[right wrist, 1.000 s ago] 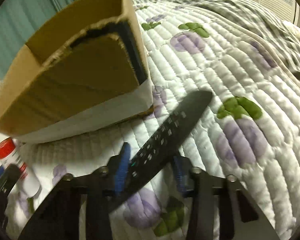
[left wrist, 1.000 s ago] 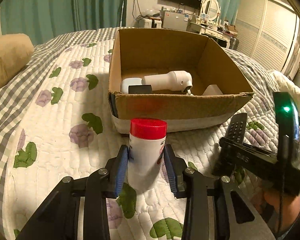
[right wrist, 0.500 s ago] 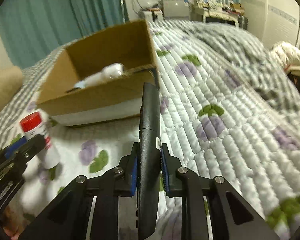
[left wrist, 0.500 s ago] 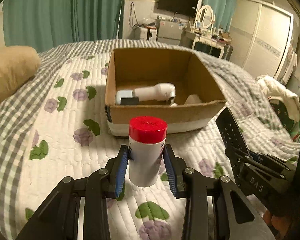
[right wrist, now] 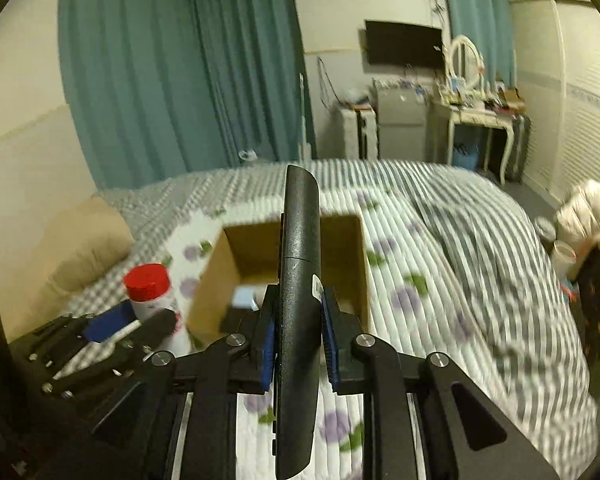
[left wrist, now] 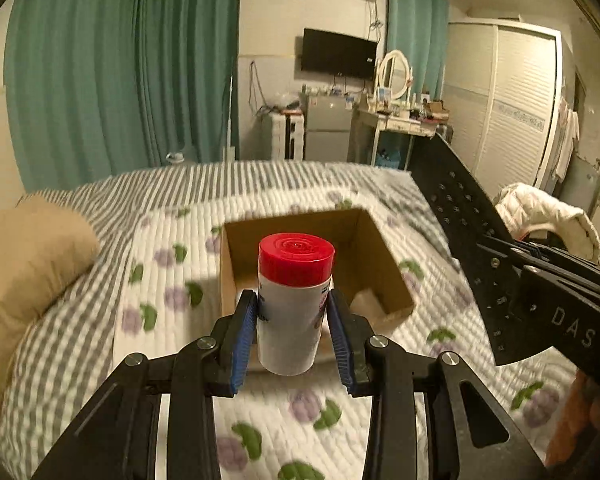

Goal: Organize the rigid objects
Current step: 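Place the deodorant stick in the box with left gripper while right gripper places the remote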

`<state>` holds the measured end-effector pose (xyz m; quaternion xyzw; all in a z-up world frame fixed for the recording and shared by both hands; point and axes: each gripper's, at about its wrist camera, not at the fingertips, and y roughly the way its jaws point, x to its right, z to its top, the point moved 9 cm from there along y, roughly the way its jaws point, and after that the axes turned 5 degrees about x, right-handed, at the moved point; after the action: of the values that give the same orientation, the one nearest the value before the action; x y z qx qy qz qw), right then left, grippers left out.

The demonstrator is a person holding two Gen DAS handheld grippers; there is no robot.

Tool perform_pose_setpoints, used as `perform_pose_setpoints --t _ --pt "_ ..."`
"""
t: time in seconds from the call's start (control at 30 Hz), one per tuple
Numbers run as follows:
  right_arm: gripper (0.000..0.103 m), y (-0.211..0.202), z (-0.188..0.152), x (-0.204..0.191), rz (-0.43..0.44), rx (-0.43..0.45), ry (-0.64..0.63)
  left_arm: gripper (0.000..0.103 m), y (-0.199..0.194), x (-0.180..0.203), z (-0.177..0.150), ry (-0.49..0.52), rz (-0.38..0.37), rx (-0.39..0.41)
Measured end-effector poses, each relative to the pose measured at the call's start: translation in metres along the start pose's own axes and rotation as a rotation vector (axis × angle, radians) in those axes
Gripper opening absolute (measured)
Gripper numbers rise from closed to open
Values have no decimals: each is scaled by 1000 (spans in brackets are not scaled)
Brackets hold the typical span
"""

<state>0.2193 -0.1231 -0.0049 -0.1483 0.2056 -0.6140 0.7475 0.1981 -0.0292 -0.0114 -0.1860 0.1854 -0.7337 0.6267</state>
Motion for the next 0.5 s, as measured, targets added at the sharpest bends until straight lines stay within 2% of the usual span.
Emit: perform_pose_setpoints --t 0.2,0.5 --pt "18 20 40 -7 50 22 -3 36 20 -7 39 -7 12 30" --pt "18 83 55 13 48 -30 -10 36 85 -21 57 -15 50 -12"
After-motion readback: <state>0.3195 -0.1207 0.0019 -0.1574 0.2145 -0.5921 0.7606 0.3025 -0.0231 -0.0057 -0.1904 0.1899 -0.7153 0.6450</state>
